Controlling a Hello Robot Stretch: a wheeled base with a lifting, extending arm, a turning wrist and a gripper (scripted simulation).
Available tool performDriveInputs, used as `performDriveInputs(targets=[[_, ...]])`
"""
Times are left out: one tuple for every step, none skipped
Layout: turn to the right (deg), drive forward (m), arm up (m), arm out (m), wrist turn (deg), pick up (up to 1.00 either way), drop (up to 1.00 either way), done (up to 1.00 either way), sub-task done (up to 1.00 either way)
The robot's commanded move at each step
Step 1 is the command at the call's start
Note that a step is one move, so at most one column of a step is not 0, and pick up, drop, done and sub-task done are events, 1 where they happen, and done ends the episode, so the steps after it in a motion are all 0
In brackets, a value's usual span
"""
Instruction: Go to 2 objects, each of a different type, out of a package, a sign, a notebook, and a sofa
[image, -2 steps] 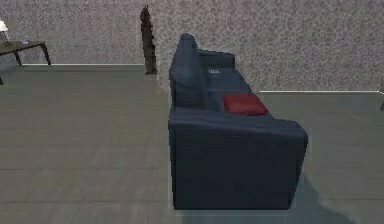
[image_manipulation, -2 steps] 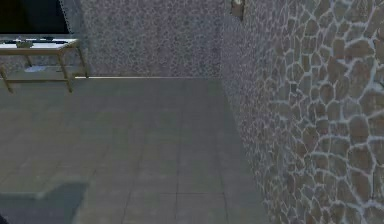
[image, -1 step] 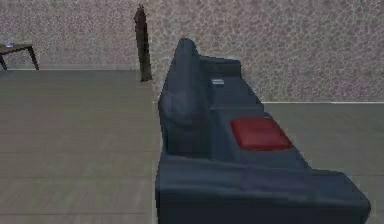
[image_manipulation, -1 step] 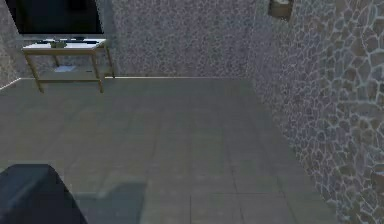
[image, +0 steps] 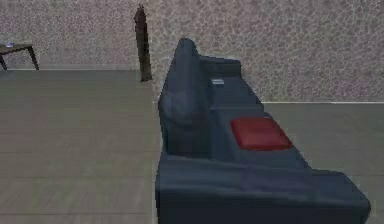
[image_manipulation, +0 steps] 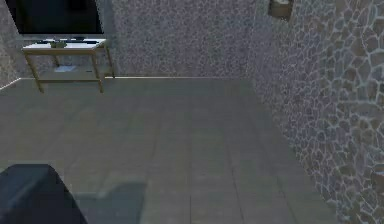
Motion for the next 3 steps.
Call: performDriveInputs(targets=[[45.0, 0.00, 0.00, 0.00, 0.0, 0.00, 0.00, 0.00, 0.00], [45.0, 0.00, 0.00, 0.00, 0.0, 0.00, 0.00, 0.00, 0.00], [6.0, 0.00, 0.00, 0.00, 0.0, 0.00, 0.00, 0.00, 0.00]])
